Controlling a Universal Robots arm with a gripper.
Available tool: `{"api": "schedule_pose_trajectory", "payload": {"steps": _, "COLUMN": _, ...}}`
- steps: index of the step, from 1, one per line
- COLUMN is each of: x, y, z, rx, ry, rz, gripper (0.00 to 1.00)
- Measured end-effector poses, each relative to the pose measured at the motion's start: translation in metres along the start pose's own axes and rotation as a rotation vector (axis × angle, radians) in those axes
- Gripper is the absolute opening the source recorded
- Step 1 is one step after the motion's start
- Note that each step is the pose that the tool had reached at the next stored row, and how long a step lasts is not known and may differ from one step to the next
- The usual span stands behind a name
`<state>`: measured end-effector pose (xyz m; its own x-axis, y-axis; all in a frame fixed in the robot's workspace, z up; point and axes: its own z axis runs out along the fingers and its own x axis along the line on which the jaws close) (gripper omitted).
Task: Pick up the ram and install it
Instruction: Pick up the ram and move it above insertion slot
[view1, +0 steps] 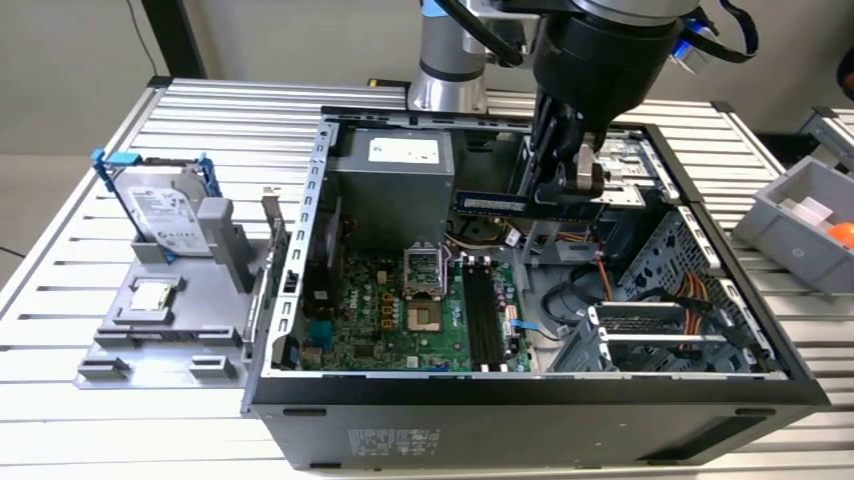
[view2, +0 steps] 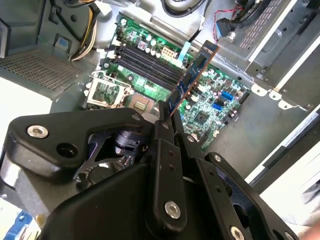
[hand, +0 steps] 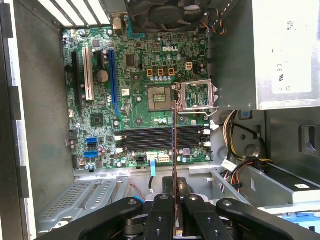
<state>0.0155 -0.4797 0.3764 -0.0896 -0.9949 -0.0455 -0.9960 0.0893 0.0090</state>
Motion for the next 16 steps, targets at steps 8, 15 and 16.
{"api": "schedule_pose_trajectory", "payload": {"steps": 8, "x": 0.0, "y": 0.0, "z": 0.0, "rx": 0.0, "ry": 0.0001, "rz": 0.0, "gripper": 0.0}}
{"api": "schedule_pose_trajectory", "payload": {"steps": 15, "x": 0.0, "y": 0.0, "z": 0.0001, "rx": 0.0001, "ry": 0.0001, "rz": 0.0, "gripper": 0.0}}
{"api": "schedule_pose_trajectory", "payload": {"steps": 16, "x": 0.0, "y": 0.0, "z": 0.0, "rx": 0.0, "ry": 0.0002, "rz": 0.0, "gripper": 0.0}}
